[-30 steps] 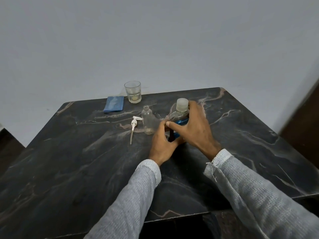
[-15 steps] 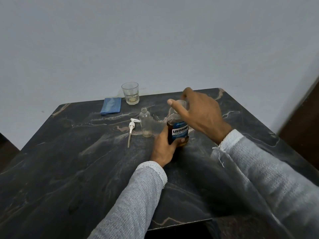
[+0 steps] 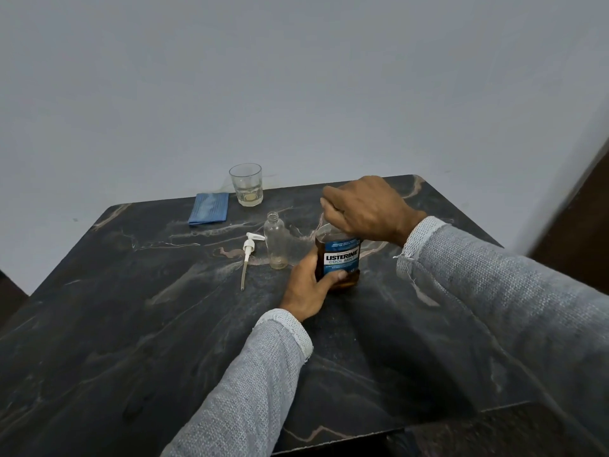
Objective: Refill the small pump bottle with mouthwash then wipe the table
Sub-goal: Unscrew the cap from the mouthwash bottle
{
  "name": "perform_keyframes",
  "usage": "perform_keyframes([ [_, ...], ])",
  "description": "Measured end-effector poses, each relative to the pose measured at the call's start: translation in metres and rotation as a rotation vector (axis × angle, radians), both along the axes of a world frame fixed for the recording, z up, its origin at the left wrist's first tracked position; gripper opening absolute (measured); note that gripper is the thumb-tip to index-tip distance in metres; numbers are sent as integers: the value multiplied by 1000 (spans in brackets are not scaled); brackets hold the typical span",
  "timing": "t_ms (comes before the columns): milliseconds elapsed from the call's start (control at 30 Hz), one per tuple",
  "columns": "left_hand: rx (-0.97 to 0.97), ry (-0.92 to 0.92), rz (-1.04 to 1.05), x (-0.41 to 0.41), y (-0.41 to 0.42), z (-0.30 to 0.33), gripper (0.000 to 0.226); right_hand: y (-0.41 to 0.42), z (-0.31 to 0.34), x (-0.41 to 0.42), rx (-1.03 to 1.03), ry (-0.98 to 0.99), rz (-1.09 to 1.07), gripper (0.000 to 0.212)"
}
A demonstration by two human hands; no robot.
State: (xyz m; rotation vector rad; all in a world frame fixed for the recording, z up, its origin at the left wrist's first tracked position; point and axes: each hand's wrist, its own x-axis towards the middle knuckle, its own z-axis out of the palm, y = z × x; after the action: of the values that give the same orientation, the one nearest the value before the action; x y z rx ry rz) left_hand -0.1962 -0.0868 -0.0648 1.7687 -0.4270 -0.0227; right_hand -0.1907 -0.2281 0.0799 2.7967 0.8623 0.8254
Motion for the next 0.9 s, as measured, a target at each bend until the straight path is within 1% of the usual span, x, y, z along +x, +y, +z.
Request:
perform_keyframes([
  [100, -13, 4, -5, -1, 0, 2, 46, -4, 4, -1, -11, 101, 92, 23],
  [167, -17, 7, -4, -2, 0, 3, 45, -9, 7, -2, 39, 206, 143, 25],
  [233, -9, 5, 3, -2, 0, 4, 44, -14, 10, -6, 92, 328, 162, 30],
  [300, -3, 6, 13, -3, -1, 4, 46, -14, 12, -10, 73, 369, 148, 35],
  [367, -6, -1, 20, -4, -1, 3, 47, -12, 13, -13, 52, 332, 88, 39],
  [467, -17, -16, 18, -6, -1, 4, 46, -6, 16, -11, 32, 188, -134, 61],
  [500, -23, -18, 16, -6, -1, 4, 47, -1, 16, -9, 6, 132, -212, 65],
  [600, -40, -16, 19, -7, -1, 4, 48, 17, 9, -3, -79, 20, -340, 57],
  [700, -45, -1, -2, -5, 0, 5, 42, 20, 4, 1, -92, -13, -296, 48],
  [800, -21, 18, -34, 0, 0, 4, 44, 8, 6, 5, -104, -4, -151, 50],
  [900, -16, 28, -43, 3, 1, 3, 41, 2, 8, 9, -129, -14, -37, 48],
])
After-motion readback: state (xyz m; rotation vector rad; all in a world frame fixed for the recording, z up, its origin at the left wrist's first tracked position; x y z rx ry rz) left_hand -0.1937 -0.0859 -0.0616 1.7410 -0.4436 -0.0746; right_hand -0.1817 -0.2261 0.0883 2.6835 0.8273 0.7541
